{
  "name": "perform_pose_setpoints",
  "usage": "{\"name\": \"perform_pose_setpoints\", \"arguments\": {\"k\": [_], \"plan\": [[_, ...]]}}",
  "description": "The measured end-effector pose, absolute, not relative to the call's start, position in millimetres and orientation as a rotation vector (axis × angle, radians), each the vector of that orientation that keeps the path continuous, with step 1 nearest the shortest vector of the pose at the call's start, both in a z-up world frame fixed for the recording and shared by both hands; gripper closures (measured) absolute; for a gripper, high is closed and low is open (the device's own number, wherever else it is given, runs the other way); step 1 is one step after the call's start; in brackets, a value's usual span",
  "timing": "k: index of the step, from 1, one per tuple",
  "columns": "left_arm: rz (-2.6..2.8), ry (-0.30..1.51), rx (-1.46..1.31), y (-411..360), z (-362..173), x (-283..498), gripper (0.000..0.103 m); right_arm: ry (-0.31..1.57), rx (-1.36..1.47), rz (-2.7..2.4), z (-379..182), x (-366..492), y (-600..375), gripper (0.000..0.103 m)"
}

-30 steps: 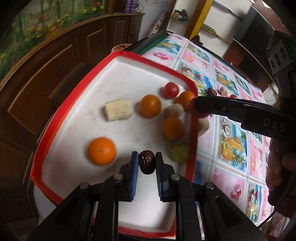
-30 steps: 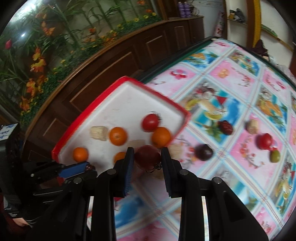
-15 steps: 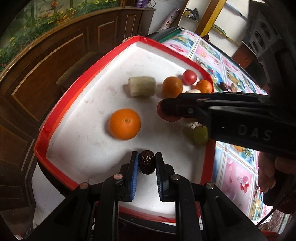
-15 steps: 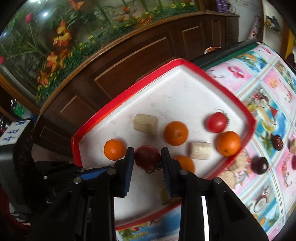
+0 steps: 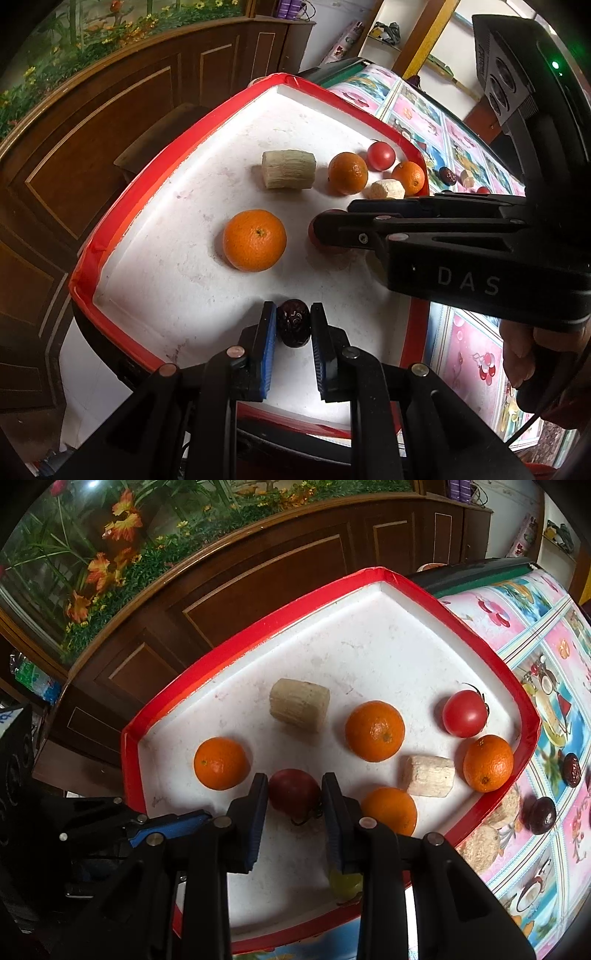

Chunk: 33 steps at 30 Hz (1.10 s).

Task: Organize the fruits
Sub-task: 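Carry the date and tomato into the tray and open both tools, then move both open tools back over the remaining fruit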

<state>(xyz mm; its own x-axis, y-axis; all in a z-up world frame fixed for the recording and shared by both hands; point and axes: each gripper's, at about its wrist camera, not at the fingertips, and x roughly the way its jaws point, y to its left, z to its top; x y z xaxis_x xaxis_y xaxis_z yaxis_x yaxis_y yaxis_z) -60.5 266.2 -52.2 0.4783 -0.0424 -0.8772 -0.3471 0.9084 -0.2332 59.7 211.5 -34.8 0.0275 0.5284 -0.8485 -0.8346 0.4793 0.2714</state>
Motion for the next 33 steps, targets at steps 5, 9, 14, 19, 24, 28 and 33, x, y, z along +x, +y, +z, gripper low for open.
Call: {"name": "perform_pose_setpoints", "arguments": {"k": [5, 9, 14, 19, 24, 28, 33], "plan": [[0.197, 1.055, -0.424, 267, -50, -61, 0.062, 1.112, -0.321, 1.076, -32, 61, 207, 0.052], [0.21, 1.03, -0.417, 265, -43, -61, 0.046, 1.095, -0.288, 1.076, -24, 62, 200, 0.049], [0.229, 1.001, -0.412, 261, -33, -56, 0.034, 1.073, -0.227, 1.058, -10, 67, 182, 0.049], [0.209, 0.982, -0.374, 247, -21, -48, 0.031, 1.059, -0.151, 0.996, 0, 78, 144, 0.048], [0.157, 0.981, -0.342, 225, -14, -38, 0.028, 1.065, -0.086, 0.909, 0, 90, 102, 0.044], [0.109, 0.983, -0.301, 204, -9, -28, 0.026, 1.081, -0.046, 0.823, -7, 100, 62, 0.044], [0.038, 1.003, -0.277, 180, -8, -11, 0.026, 1.089, -0.006, 0.731, -13, 108, 21, 0.043]]}}
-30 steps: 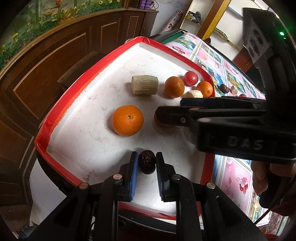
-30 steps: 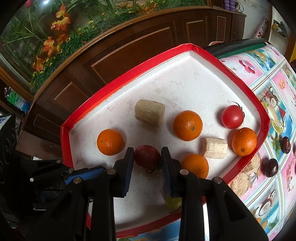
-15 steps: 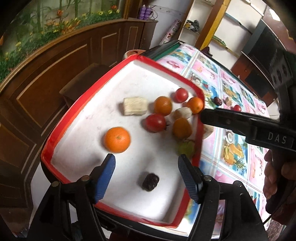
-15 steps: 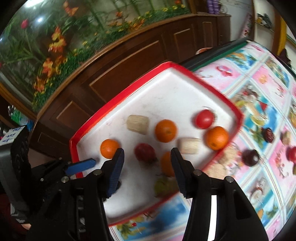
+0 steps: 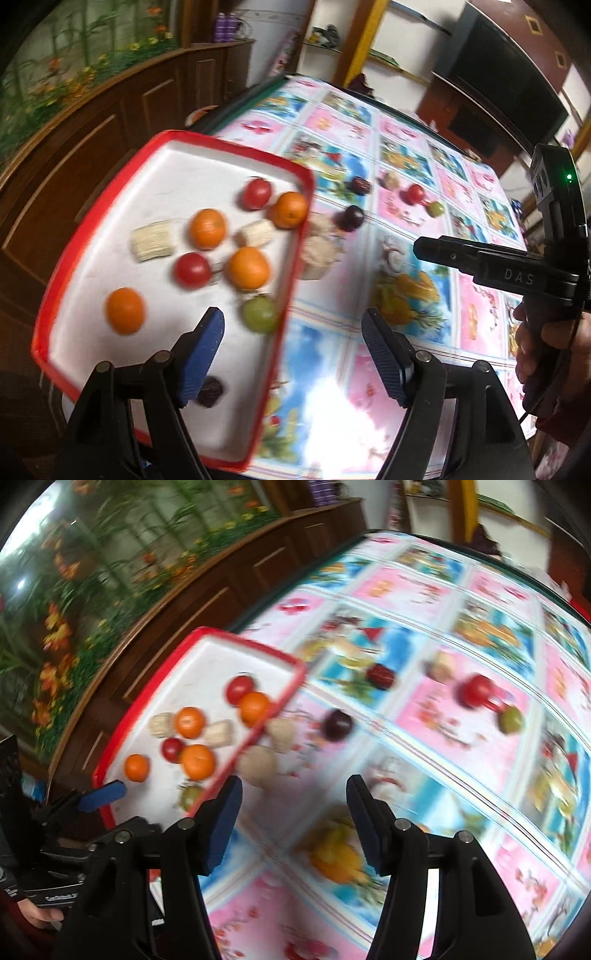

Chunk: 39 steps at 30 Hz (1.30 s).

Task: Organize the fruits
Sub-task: 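Move both open tools back over the remaining fruit, then grasp a dark plum with the left tool while the right tool grasps a red tomato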

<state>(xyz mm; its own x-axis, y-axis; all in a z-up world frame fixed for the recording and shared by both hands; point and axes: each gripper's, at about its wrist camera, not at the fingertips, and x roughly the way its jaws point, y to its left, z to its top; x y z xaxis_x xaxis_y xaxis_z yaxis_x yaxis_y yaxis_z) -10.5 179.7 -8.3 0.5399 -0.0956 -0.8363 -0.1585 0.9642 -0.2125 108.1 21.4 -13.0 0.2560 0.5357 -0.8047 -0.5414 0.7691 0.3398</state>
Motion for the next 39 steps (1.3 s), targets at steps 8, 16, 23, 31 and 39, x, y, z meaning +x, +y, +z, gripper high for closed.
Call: {"name": "perform_pose_setpoints", "arguments": {"k": [8, 16, 23, 31, 39], "plan": [[-0.019, 1.029, -0.142, 141, -10, 33, 0.027, 1.085, 0.026, 0.627, -16, 119, -28, 0.043], [-0.013, 1.055, -0.125, 133, -15, 80, 0.03, 1.071, 0.11, 0.525, -15, 143, -65, 0.043], [-0.053, 1.105, -0.157, 128, -30, 112, 0.047, 1.066, 0.133, 0.503, -17, 168, -74, 0.043], [-0.042, 1.146, -0.159, 128, -45, 133, 0.047, 1.064, 0.06, 0.528, -21, 204, -53, 0.05], [-0.042, 1.178, -0.147, 125, -57, 147, 0.061, 1.087, 0.037, 0.523, -36, 231, -44, 0.052]]}}
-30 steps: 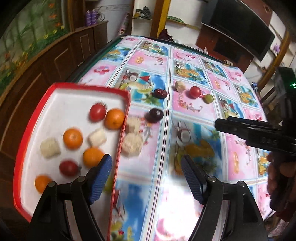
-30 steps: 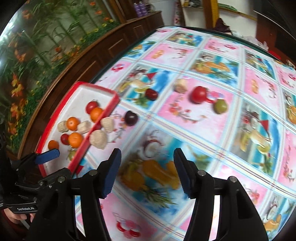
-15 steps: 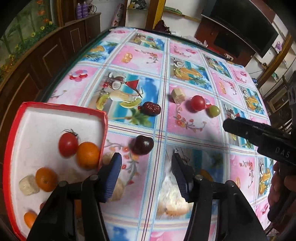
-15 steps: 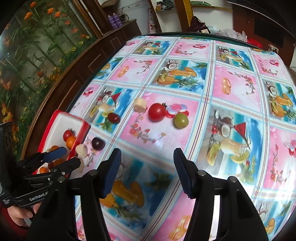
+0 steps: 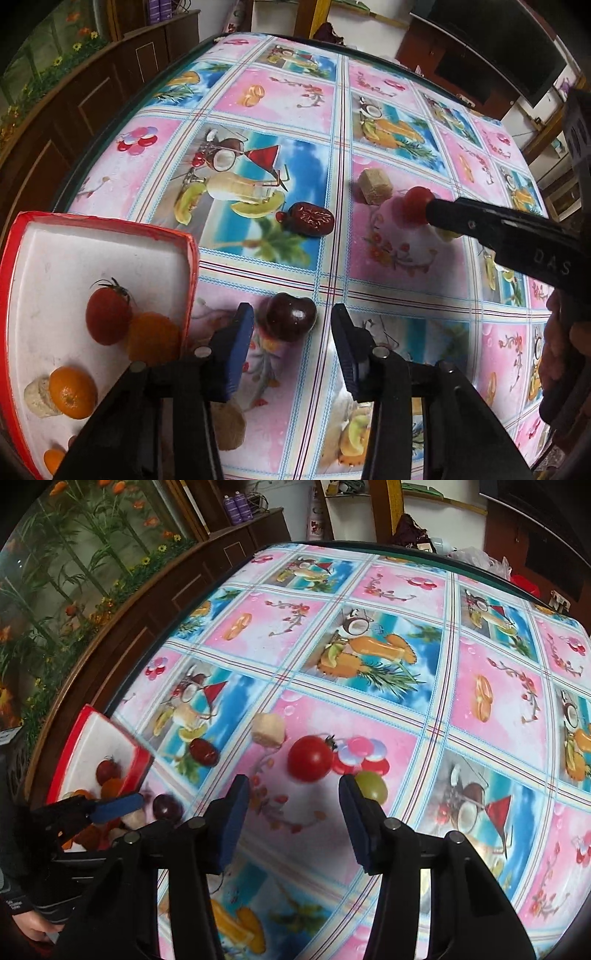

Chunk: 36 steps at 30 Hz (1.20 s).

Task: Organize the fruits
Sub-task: 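Grasp a dark plum with the left tool while the right tool grasps a red tomato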

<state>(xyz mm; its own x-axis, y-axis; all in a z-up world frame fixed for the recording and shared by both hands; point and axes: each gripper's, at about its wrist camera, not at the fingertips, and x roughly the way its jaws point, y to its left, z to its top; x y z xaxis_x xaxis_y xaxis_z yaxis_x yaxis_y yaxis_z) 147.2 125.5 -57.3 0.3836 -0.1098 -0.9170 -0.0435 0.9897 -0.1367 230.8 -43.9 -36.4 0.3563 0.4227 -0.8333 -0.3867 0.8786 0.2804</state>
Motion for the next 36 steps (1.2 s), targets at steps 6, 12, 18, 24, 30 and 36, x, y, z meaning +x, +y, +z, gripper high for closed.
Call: {"name": "perform_pose_setpoints", "arguments": {"k": [6, 12, 18, 24, 30, 36], "plan": [[-0.038, 1.187, -0.126, 123, -64, 150, 0.067, 1.101, -0.008, 0.527, -44, 246, -34, 0.052], [-0.023, 1.174, -0.112, 121, -65, 153, 0.076, 1.112, -0.112, 0.512, -57, 256, -18, 0.062], [-0.021, 1.164, -0.119, 121, -64, 150, 0.076, 1.101, -0.155, 0.505, -58, 256, -14, 0.068], [-0.038, 1.148, -0.12, 118, -56, 140, 0.076, 1.082, -0.123, 0.529, -47, 244, -16, 0.068], [-0.045, 1.123, -0.131, 116, -42, 124, 0.076, 1.066, -0.12, 0.556, -35, 222, -16, 0.068], [-0.046, 1.093, -0.115, 112, -28, 101, 0.076, 1.055, -0.108, 0.591, -27, 192, -16, 0.068]]}}
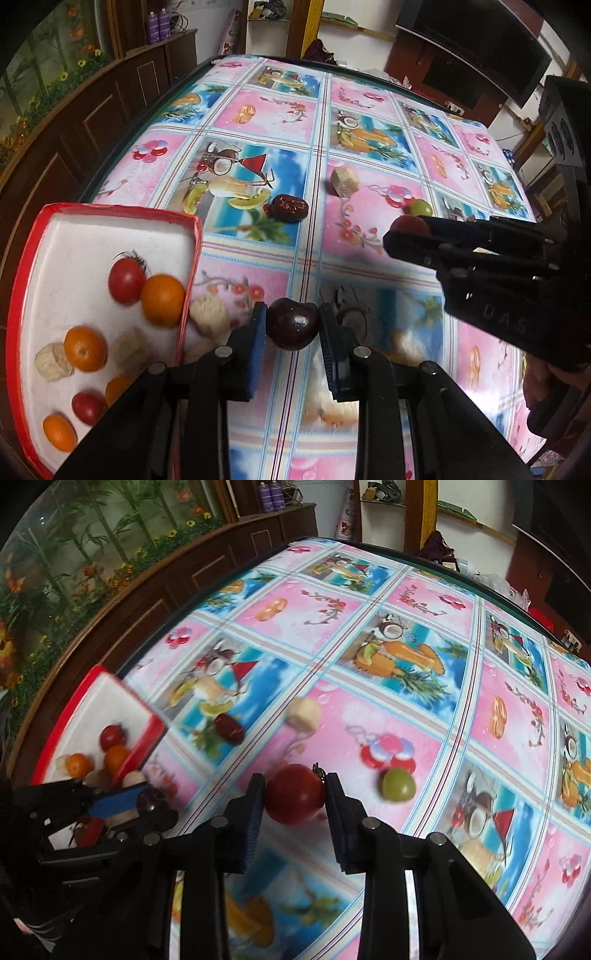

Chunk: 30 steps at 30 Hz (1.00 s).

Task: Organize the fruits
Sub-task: 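Grasp a dark plum with the left tool while the right tool grasps a red tomato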

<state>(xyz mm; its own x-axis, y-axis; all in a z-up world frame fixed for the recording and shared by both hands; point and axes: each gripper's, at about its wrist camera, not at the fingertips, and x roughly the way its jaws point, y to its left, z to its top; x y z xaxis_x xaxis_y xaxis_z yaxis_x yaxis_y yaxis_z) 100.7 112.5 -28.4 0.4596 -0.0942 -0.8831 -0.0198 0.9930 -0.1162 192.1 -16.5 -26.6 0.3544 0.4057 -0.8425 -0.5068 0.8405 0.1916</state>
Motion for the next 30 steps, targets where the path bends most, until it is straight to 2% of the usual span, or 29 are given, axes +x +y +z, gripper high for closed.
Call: {"name": "perform_pose_setpoints", "arguments": {"k": [15, 30], "plan": [[0.0, 1.061, -0.118, 125, -17, 54, 0.076, 1.043, -0.107, 0.666, -12, 137, -2, 0.068], [0.017, 1.026, -0.127, 141, -8, 36, 0.076, 1.033, -0.128, 0.695, -6, 117, 17, 0.068]]}}
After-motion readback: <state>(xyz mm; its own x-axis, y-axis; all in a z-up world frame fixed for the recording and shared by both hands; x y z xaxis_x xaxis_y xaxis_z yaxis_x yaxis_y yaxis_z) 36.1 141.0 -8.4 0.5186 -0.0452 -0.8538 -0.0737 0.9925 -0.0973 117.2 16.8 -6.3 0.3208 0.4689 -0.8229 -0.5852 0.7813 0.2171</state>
